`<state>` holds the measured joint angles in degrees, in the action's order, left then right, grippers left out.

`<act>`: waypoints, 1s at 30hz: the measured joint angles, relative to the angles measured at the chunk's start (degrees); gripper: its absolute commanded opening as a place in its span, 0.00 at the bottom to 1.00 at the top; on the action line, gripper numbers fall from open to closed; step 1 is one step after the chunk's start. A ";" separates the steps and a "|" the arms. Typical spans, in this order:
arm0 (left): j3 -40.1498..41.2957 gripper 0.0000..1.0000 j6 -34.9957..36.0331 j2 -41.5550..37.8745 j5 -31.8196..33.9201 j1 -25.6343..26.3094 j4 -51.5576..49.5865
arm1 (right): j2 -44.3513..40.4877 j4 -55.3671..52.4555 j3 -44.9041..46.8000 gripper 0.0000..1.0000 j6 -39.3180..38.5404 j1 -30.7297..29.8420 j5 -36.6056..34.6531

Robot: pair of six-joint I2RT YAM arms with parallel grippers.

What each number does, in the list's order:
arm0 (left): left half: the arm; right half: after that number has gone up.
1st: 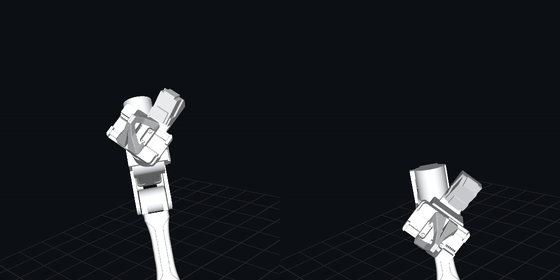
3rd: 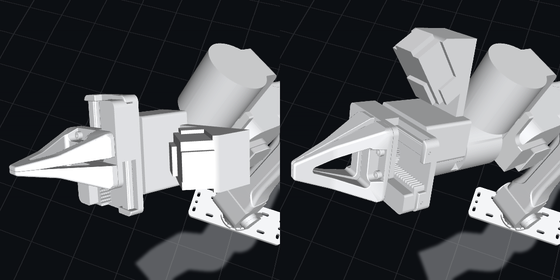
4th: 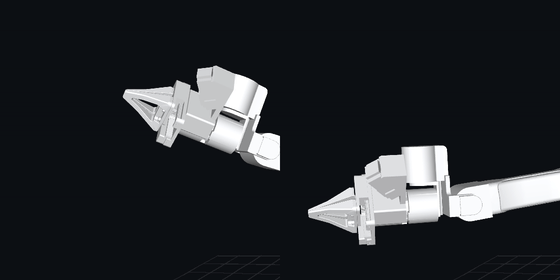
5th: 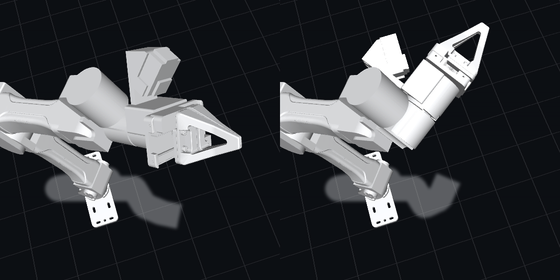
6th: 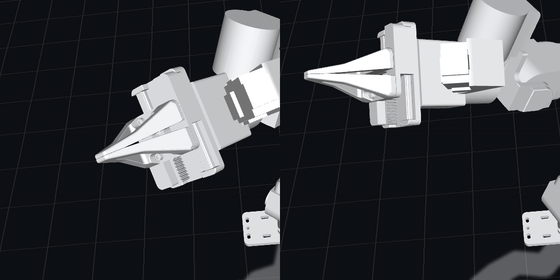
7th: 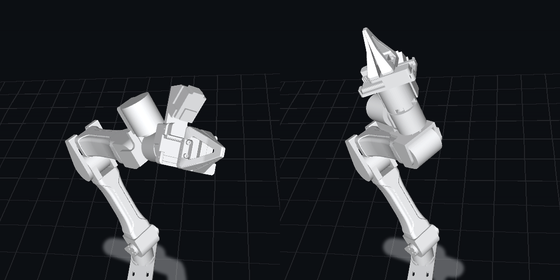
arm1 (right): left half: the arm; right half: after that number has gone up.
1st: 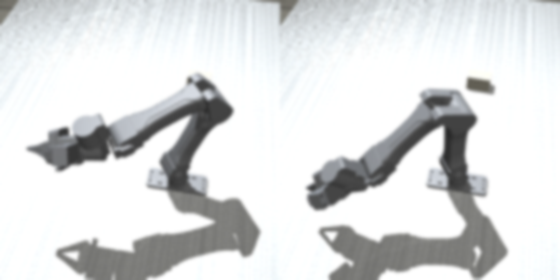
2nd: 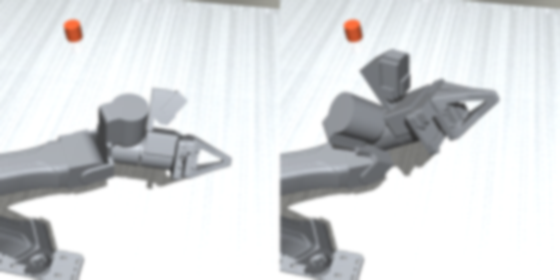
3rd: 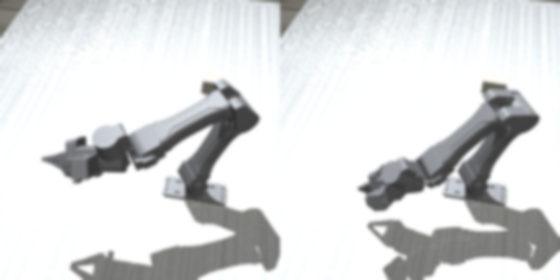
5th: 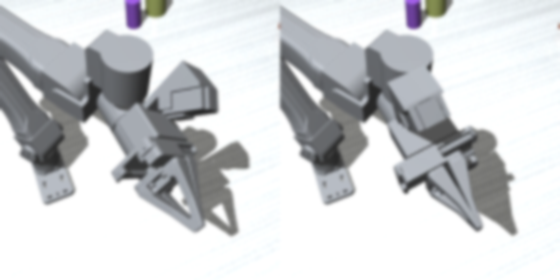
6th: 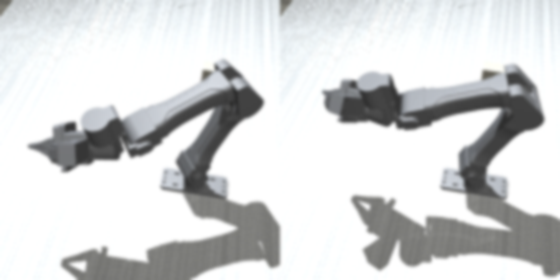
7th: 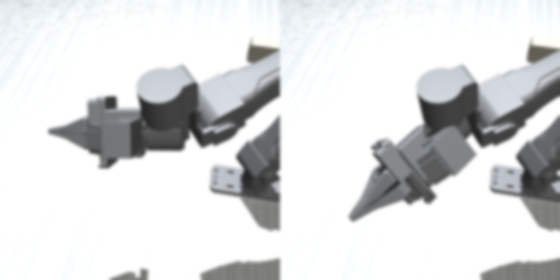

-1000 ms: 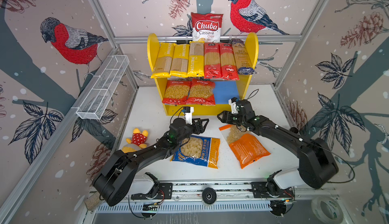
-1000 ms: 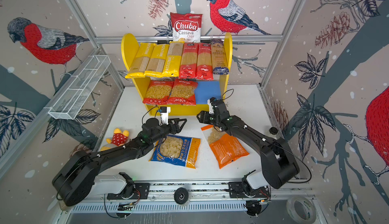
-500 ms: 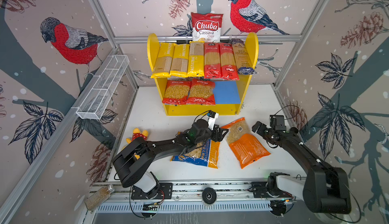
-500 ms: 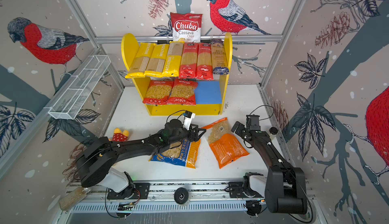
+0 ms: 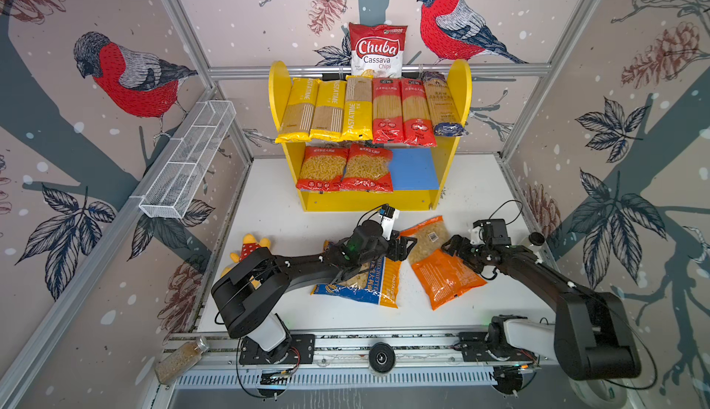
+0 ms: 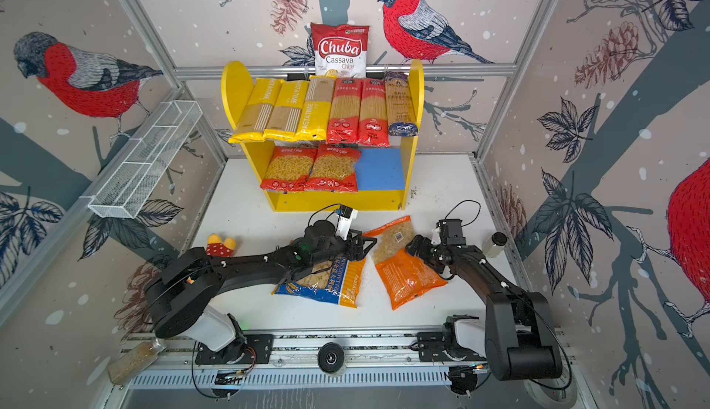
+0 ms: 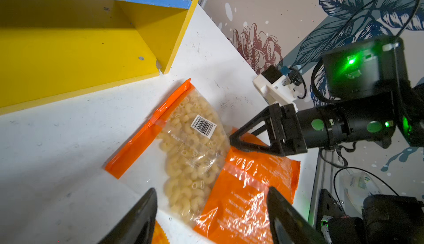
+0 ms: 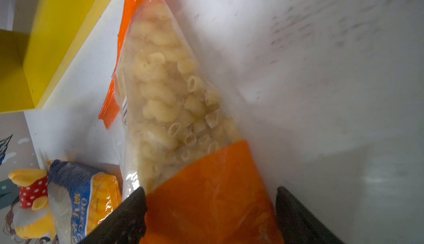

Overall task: Arrange pasta packages on shelves
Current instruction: Turn over the pasta bag.

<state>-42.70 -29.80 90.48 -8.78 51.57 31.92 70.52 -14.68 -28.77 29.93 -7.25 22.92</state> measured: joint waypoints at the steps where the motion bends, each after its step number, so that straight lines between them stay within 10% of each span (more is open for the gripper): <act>1: 0.24 0.74 -0.02 -0.04 0.13 -0.02 0.04 | 0.17 0.02 -0.04 0.61 -0.02 -1.40 -0.07; 13: 2.19 0.74 -0.85 -2.14 1.44 -1.18 0.66 | -3.96 -2.12 -1.92 0.10 0.46 -4.87 -0.26; 30: 3.56 0.74 -2.36 -3.98 2.71 -2.84 1.49 | -14.84 -13.22 -16.50 0.07 1.40 -5.70 -9.73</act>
<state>-39.13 -32.16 86.50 -6.07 48.73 33.41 55.68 -27.90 -45.28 31.33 -12.95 13.19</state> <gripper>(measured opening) 0.741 0.115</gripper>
